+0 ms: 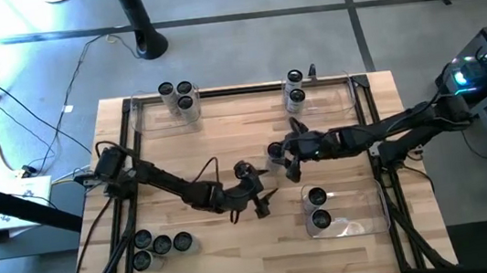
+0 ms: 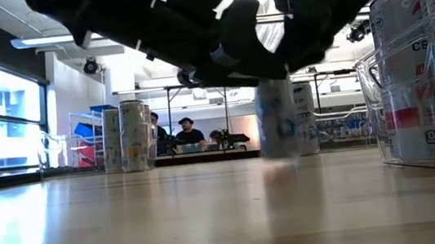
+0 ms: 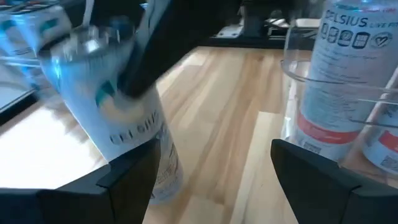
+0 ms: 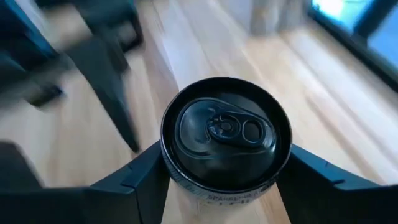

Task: Sort soda cans
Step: Put the white-blue soda can into the top right transparent bin

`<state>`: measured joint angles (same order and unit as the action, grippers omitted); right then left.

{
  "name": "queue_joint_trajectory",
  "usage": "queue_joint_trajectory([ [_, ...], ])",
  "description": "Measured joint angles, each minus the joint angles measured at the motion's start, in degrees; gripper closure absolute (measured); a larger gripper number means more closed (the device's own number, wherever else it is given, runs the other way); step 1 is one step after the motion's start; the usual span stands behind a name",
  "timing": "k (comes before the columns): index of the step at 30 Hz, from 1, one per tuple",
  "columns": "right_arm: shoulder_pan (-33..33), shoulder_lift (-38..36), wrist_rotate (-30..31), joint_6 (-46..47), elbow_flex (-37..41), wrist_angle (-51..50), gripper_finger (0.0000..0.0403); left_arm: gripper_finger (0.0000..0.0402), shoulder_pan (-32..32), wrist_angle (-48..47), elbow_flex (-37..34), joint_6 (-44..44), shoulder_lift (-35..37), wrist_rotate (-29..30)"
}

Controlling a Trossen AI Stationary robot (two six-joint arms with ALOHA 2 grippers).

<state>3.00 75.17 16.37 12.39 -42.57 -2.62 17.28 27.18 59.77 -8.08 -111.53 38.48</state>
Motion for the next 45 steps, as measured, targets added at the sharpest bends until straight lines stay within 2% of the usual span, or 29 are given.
queue_joint_trajectory([
  [4, -1.4, -5.5, -0.5, -2.9, 0.0, 2.0, 0.0173, 0.0101, 1.0, -0.8, 0.0, -0.6, 0.4, 1.3],
  [8, -5.3, -14.5, 0.0, -6.4, 0.0, 0.9, 0.0173, 0.0101, 1.2, -2.0, 0.0, -1.7, 0.3, 1.3],
  [13, -15.3, -25.6, -0.3, -11.4, -0.4, -0.9, 0.0173, 0.0101, 1.2, -2.3, 0.0, -2.2, 0.3, 1.4],
  [16, -23.2, -28.5, -0.4, -15.1, -3.8, -4.1, 0.0173, 0.0101, 1.0, -2.2, 0.0, -2.2, 0.3, 1.4],
  [23, -39.4, -26.6, -5.9, -20.5, -12.3, -17.8, 0.0173, 0.0101, 0.7, -1.7, 0.0, -2.3, 0.3, 1.2],
  [26, -44.3, -25.7, -7.7, -21.5, -12.1, -20.5, 0.0173, 0.0101, 0.7, -1.6, 0.0, -2.3, 0.3, 1.2],
  [29, -48.3, -24.8, -11.1, -21.4, -8.5, -21.5, 0.0173, 0.0101, 0.7, -1.6, 0.0, -2.3, 0.3, 1.2],
  [33, -52.3, -23.4, -12.9, -21.3, -2.8, -18.2, 0.0173, 0.0101, 1.0, -1.6, 0.0, -2.3, 0.3, 1.1],
  [38, -56.5, -20.0, -19.6, -18.7, 2.9, -9.5, 0.0173, 0.0101, 1.2, -1.6, 0.0, -2.3, 0.3, 1.1],
  [45, -59.0, -10.0, -21.3, -18.4, 4.1, -3.1, 0.0173, 0.0101, 1.2, -1.6, 0.0, -2.4, 0.3, 1.1],
])
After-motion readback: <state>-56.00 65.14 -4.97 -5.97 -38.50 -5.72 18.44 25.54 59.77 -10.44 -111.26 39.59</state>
